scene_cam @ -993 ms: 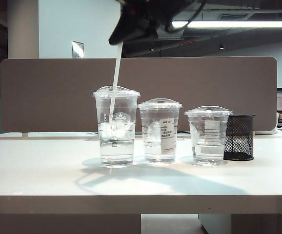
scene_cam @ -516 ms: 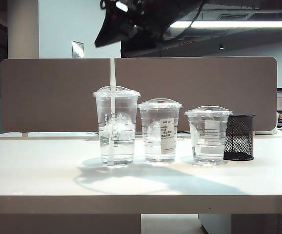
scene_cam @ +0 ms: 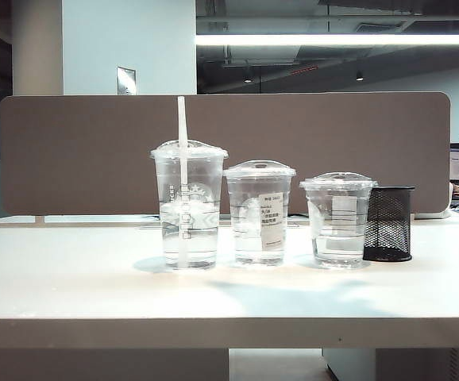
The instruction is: Pick up the straw and insert it into the large coffee cup.
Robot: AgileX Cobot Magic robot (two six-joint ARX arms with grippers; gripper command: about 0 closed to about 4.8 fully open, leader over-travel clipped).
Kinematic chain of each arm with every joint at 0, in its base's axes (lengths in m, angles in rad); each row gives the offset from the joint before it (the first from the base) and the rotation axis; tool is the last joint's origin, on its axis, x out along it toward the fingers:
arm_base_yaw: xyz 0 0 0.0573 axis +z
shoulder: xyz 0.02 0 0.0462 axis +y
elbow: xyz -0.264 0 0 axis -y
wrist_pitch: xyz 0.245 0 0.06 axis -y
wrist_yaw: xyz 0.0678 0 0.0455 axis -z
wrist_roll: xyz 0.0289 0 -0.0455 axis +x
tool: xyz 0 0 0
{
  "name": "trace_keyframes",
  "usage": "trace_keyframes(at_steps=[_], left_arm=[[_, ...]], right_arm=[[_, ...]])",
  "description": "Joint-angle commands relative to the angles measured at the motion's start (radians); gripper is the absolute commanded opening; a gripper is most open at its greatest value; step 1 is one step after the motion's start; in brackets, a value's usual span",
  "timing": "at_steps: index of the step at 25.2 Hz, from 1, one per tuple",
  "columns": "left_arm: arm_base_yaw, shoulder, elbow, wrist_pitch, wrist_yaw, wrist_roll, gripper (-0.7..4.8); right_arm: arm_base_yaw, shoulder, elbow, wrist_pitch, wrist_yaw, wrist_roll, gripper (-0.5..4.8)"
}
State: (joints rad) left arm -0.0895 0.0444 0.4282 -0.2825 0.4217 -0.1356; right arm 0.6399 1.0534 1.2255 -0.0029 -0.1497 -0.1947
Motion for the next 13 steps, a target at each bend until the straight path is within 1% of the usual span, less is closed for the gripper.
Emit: trace_keyframes(at_steps=[1, 3, 5, 9, 13], left_arm=[[0.002, 0.005, -0.184, 0.347, -0.003, -0.041, -0.04], [0.001, 0.006, -0.263, 0.4, -0.033, -0.041, -0.04], [0.001, 0.006, -0.371, 0.389, -0.108, -0.041, -0.04], [0.001, 0.006, -0.42, 0.383, -0.111, -0.04, -0.04], [0.001, 0.005, -0.419, 0.307, -0.131, -0.04, -0.04]], right_arm=[[-0.005, -0.084, -0.066, 0.037, 0.008, 0.004, -0.09], [-0.013, -0.14, -0.122, 0.037, 0.028, 0.003, -0.09], [-0.019, -0.234, -0.261, 0.04, 0.079, 0.004, -0.09], [-0.019, -0.322, -0.443, 0.106, 0.15, 0.004, -0.09], [-0.019, -0.384, -0.629, 0.17, 0.216, 0.022, -0.09]])
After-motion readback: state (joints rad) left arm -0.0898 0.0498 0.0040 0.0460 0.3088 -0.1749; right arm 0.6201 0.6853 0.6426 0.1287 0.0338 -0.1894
